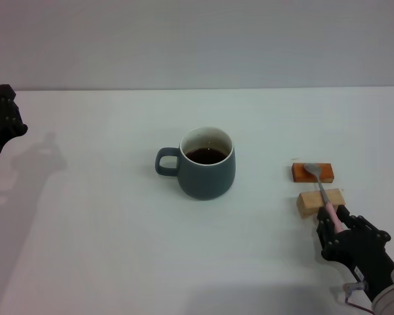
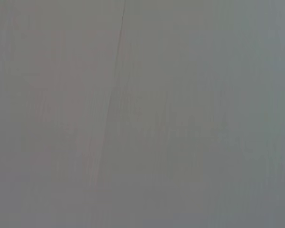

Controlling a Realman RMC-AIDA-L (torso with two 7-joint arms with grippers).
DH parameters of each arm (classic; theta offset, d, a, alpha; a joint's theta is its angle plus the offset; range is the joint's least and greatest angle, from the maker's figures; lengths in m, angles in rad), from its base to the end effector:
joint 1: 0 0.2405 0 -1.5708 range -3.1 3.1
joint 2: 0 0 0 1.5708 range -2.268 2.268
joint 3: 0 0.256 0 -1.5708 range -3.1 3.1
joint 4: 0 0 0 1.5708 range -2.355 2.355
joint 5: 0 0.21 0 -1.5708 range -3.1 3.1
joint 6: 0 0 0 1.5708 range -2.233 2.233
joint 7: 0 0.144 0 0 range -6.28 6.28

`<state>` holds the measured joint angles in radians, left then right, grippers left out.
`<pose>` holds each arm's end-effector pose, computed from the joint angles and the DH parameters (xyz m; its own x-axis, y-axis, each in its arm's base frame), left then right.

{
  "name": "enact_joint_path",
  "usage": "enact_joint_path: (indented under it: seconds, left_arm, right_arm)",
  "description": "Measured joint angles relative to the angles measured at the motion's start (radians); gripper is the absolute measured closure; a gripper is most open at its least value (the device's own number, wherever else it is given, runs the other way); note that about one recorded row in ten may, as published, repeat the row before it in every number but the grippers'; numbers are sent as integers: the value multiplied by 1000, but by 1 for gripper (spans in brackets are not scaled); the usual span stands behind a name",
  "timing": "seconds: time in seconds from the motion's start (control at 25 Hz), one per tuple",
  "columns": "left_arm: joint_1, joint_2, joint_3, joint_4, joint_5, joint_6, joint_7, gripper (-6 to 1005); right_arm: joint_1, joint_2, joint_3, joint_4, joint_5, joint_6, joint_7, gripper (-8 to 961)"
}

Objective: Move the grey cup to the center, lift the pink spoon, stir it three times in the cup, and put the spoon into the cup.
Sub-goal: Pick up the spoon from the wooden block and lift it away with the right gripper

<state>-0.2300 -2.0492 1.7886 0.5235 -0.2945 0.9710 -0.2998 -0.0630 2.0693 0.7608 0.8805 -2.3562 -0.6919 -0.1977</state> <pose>-0.3256 0.3287 0.0158 0.5989 -0.0643 0.7982 0.7895 -0.1198 -0.6020 0.2967 0.2279 -0.1000 0.6396 -0.2897 -0.7120 -0.7682 -0.2076 -0.6056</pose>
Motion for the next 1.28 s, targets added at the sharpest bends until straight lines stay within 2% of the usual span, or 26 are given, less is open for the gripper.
enact_joint_path:
  seconds: [0.76,0.96,1.28]
  left_arm:
    - [0,-2,2,0,0,2,-1,1001]
    - [0,-2,2,2,0,2,-1,1001]
    - [0,-2,0,3,0,1,-1,1001]
  right_arm:
    - [-1,0,2,-1,17,0,0,649]
    - [-2,0,2,0,36,0,0,708]
    - [-3,-1,0,2,39,1,0,722]
